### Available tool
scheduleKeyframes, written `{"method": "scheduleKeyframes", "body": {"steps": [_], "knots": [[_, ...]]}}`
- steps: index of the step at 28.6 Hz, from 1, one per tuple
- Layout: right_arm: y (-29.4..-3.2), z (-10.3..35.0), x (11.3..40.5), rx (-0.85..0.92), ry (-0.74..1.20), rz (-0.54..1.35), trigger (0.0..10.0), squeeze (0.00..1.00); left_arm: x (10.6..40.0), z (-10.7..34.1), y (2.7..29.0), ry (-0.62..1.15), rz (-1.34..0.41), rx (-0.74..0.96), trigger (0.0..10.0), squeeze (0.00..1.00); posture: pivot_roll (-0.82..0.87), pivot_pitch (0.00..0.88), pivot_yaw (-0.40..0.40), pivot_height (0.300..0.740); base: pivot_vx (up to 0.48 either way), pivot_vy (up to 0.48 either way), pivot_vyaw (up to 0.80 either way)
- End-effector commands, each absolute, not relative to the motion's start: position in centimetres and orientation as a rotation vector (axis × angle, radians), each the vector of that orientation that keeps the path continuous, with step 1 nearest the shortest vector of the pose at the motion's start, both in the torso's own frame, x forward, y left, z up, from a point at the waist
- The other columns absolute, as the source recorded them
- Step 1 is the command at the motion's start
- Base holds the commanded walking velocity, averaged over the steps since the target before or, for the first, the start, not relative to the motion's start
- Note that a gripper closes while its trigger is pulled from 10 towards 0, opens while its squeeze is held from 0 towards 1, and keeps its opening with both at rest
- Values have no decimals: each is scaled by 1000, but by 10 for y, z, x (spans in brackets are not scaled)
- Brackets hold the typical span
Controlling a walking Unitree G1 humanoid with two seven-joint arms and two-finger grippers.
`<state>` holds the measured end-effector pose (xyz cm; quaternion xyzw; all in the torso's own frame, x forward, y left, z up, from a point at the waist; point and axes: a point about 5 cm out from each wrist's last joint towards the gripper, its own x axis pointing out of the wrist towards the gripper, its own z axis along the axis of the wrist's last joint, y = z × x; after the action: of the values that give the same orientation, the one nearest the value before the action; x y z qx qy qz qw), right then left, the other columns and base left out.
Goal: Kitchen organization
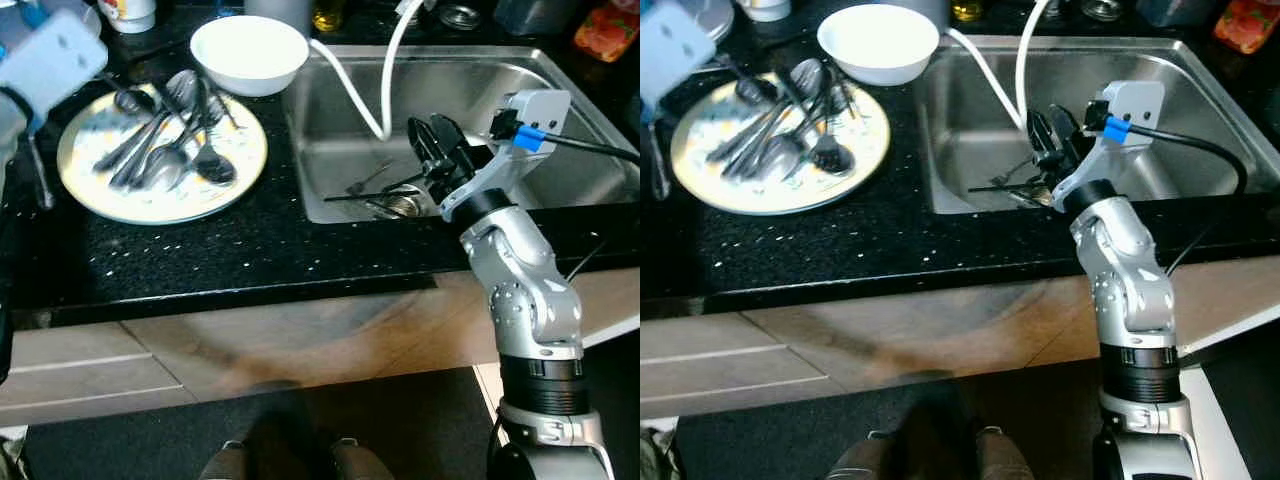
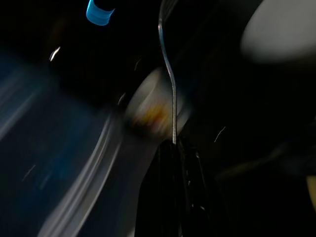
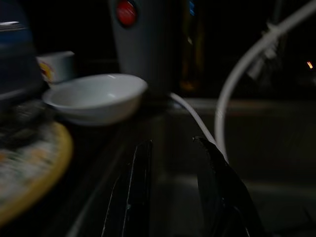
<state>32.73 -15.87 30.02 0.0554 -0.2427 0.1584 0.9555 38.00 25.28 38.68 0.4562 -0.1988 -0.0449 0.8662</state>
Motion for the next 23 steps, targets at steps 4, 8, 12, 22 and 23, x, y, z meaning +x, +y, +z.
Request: {"method": "scheduleKeyframes", "body": {"steps": [4,8,12,22,23], "knots": [[-191,319,320,90,-583,203,10000,0,375,420,186,-599,-336,1134,10000,0,27,117,-48,740,0,0,0],[-210,325,315,39,-620,88,10000,0,375,427,153,-663,-392,1320,10000,0,3,84,-16,740,0,0,0],[-235,323,305,18,-632,-63,10000,0,377,416,113,-712,-488,1521,10000,0,-29,54,11,740,0,0,0],[-255,318,302,6,-627,-176,10000,0,374,390,32,-855,-640,1515,10000,0,-44,10,21,740,0,0,0],[-255,319,303,5,-629,-179,10000,0,375,387,28,-861,-638,1521,10000,0,-44,6,22,740,0,0,0]]}}
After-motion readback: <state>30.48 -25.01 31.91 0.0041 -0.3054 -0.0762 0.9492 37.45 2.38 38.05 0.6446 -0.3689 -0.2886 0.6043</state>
